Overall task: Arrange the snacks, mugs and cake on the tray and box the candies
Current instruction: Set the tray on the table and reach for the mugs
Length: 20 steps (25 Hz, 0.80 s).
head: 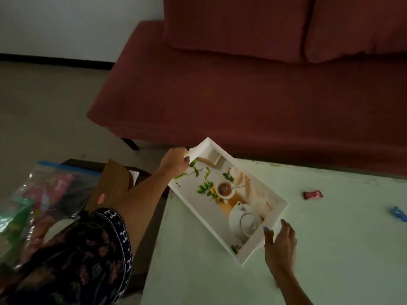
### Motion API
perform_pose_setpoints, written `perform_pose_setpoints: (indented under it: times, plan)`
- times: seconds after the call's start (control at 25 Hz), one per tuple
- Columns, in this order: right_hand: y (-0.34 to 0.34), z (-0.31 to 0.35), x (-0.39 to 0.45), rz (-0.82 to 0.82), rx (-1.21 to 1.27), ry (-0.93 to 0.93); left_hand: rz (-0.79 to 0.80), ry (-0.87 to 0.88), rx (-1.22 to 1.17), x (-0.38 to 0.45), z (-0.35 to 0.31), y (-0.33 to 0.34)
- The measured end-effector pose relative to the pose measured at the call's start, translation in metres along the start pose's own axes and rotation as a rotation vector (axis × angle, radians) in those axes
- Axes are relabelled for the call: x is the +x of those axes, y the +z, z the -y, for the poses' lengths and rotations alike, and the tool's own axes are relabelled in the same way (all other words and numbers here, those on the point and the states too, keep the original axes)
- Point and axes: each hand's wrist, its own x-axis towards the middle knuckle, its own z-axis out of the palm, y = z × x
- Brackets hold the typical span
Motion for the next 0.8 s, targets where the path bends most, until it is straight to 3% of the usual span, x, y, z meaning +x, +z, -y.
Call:
perform_pose_setpoints:
  times: [0.12, 0.32, 0.56, 0.8]
  plan:
    - [0.023, -0.014, 0.013, -0.06, 0.125, 0.147, -0.037, -0.065, -0.008, 0.03, 0.014, 0.025]
    - [0.046, -0.029, 0.027, -0.137, 0.195, 0.244, 0.056, -0.084, 0.041, 0.07, 0.03, 0.057]
    - [0.046, -0.045, 0.04, -0.064, 0.281, 0.354, 0.031, -0.116, 0.051, 0.079, 0.038, 0.067]
    - [-0.007, -0.051, 0.061, -0.066, 0.222, 0.326, 0.105, -0.327, -0.234, 0.016, 0.041, 0.061]
